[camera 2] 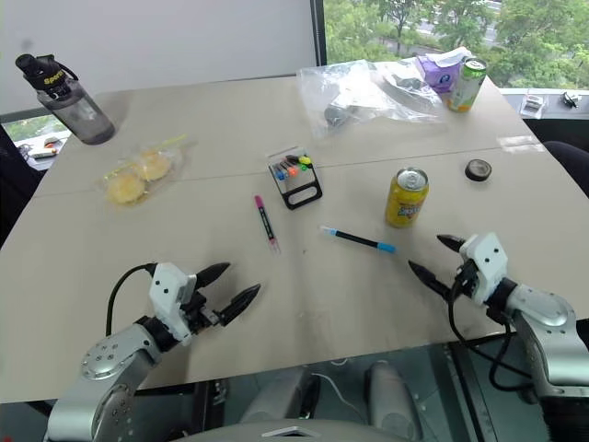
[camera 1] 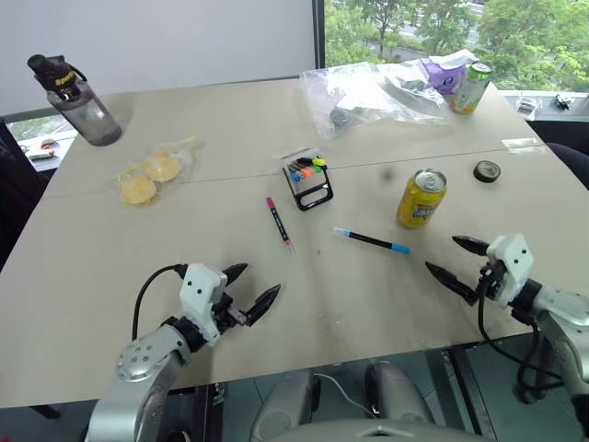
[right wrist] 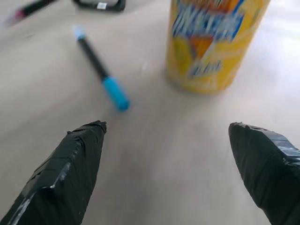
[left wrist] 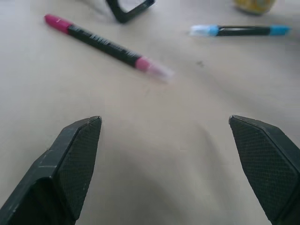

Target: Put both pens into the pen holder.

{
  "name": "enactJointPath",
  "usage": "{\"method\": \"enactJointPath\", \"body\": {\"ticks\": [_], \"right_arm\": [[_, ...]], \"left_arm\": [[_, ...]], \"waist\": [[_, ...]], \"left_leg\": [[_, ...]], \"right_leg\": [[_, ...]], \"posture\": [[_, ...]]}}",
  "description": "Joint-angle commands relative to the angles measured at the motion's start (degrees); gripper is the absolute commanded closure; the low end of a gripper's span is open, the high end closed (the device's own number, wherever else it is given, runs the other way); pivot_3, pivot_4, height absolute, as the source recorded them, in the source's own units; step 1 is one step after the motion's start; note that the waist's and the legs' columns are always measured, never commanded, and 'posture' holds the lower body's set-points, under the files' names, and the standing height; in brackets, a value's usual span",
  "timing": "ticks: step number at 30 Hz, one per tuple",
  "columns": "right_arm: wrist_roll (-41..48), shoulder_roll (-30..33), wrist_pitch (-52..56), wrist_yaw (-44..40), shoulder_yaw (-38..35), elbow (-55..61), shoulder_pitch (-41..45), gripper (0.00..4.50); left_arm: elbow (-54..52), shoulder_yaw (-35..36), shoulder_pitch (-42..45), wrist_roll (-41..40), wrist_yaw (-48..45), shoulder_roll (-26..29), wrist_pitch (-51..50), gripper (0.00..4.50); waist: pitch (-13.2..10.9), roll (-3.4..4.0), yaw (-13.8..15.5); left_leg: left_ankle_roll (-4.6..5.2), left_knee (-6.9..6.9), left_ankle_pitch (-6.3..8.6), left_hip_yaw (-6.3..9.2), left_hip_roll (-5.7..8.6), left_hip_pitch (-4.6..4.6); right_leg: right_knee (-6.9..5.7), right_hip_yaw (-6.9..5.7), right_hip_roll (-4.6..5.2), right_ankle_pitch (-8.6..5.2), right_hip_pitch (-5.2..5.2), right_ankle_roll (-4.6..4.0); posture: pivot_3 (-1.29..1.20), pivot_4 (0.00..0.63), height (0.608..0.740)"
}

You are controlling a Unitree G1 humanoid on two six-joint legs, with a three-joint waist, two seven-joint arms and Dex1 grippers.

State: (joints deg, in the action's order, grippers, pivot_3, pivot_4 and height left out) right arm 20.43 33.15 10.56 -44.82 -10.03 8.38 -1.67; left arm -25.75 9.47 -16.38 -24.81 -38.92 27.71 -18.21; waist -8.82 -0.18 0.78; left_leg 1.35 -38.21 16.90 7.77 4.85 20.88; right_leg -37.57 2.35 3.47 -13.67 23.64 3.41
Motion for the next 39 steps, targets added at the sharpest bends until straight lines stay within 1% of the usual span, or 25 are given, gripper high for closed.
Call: {"method": "enactJointPath", "body": {"ticks": [1, 4, 8, 12, 18, 22, 28, 33, 35, 36, 37, 39], "right_arm": [[1.32, -1.22, 2.59, 4.29, -1.78, 1.98, 3.38, 0.04], [1.58, -2.63, 5.33, 7.28, -1.32, 0.80, 7.76, 0.04], [1.68, -4.53, 6.54, 8.46, -0.01, -0.49, 11.43, 0.04], [0.81, -6.64, 6.58, 10.01, 1.11, -2.41, 14.27, 0.04], [0.51, -8.85, 5.36, 9.97, 2.14, -5.04, 16.93, 0.04], [-0.72, -10.13, 3.85, 10.27, 3.23, -7.38, 18.88, 0.04], [-2.27, -11.35, 1.50, 9.96, 4.54, -10.48, 21.15, 0.04], [-1.06, -13.16, 1.50, 10.24, 3.89, -12.83, 23.77, 0.04], [-0.52, -13.68, 1.67, 9.99, 3.63, -13.34, 24.50, 0.57], [-0.66, -13.85, 1.46, 10.06, 3.59, -13.64, 24.76, 0.95], [-0.89, -13.97, 1.23, 10.19, 3.58, -13.96, 24.94, 1.14], [-1.08, -14.16, 0.95, 10.29, 3.59, -14.29, 25.13, 1.22]], "left_arm": [[-2.80, 4.41, 3.10, -4.87, -2.82, 2.69, 0.33, 0.00], [-4.03, 6.59, 6.35, -9.58, -6.51, 6.55, -1.44, 0.00], [-6.18, 9.25, 9.11, -16.30, -9.96, 11.22, -4.81, 0.00], [-7.38, 10.85, 9.94, -19.71, -11.67, 14.33, -6.85, 0.00], [-7.81, 10.49, 9.98, -20.71, -12.88, 16.04, -7.72, 0.00], [-7.97, 10.15, 10.04, -21.28, -13.05, 16.03, -7.95, 0.00], [-9.37, 9.13, 9.84, -21.74, -13.04, 15.81, -8.63, 0.00], [-9.48, 8.37, 9.99, -20.92, -12.86, 15.76, -8.53, 0.00], [-9.61, 7.74, 9.89, -20.11, -12.79, 15.74, -8.21, 0.00], [-9.65, 7.54, 9.88, -19.99, -12.71, 15.59, -8.13, 0.00], [-9.65, 7.39, 9.90, -19.89, -12.68, 15.52, -8.08, 0.00], [-9.52, 7.29, 10.12, -19.82, -12.66, 15.49, -8.06, 0.00]], "waist": [[-0.01, 0.00, 0.03], [-0.04, -0.01, -0.04], [-0.06, 0.01, -0.15], [-0.08, 0.02, -0.24], [-0.13, 0.09, -0.38], [-0.13, 0.10, -0.50], [-0.15, 0.12, -1.40], [-0.17, 0.16, -1.71], [-0.19, 0.19, -1.63], [-0.19, 0.19, -1.63], [-0.19, 0.18, -1.61], [-0.19, 0.18, -1.71]], "left_leg": [[-0.01, 0.00, -0.01, 0.00, 0.00, 0.00], [-0.01, 0.00, -0.01, -0.03, 0.01, 0.01], [-0.02, 0.02, -0.01, -0.03, 0.00, 0.02], [-0.02, 0.11, -0.01, -0.05, 0.00, 0.02], [-0.02, 0.13, -0.01, -0.05, 0.00, 0.02], [-0.02, 0.13, -0.01, -0.05, 0.00, 0.02], [-0.02, 0.15, -0.01, -0.05, 0.00, 0.02], [-0.03, 0.17, -0.02, -0.06, -0.02, -0.01], [-0.03, 0.17, -0.02, -0.05, -0.03, -0.01], [-0.03, 0.17, -0.02, -0.06, -0.03, 0.00], [-0.02, 0.17, -0.02, -0.06, -0.03, 0.01], [-0.02, 0.17, -0.02, -0.08, -0.02, 0.00]], "right_leg": [[0.00, 0.00, 0.00, 0.00, 0.00, 0.00], [0.00, 0.01, 0.00, 0.00, 0.01, 0.00], [0.02, 0.01, -0.03, 0.00, 0.04, -0.01], [0.09, 0.05, -0.04, 0.00, 0.08, -0.02], [0.11, 0.04, -0.05, 0.01, 0.08, -0.02], [0.12, 0.05, -0.05, 0.01, 0.08, -0.02], [0.12, 0.05, -0.05, 0.01, 0.09, -0.02], [0.09, 0.10, -0.11, 0.01, 0.11, -0.03], [0.09, 0.09, -0.11, 0.01, 0.11, -0.03], [0.11, 0.09, -0.11, 0.01, 0.11, -0.03], [0.11, 0.09, -0.10, 0.01, 0.11, -0.03], [0.12, 0.12, -0.10, 0.02, 0.11, -0.03]], "posture": [[0.00, 0.150, 0.740], [0.00, 0.150, 0.740], [0.00, 0.150, 0.740], [0.00, 0.150, 0.740], [0.00, 0.150, 0.740], [0.00, 0.150, 0.740], [0.00, 0.150, 0.740], [0.00, 0.150, 0.740], [0.00, 0.150, 0.740], [0.00, 0.150, 0.740], [0.00, 0.150, 0.740], [0.00, 0.150, 0.740]]}}
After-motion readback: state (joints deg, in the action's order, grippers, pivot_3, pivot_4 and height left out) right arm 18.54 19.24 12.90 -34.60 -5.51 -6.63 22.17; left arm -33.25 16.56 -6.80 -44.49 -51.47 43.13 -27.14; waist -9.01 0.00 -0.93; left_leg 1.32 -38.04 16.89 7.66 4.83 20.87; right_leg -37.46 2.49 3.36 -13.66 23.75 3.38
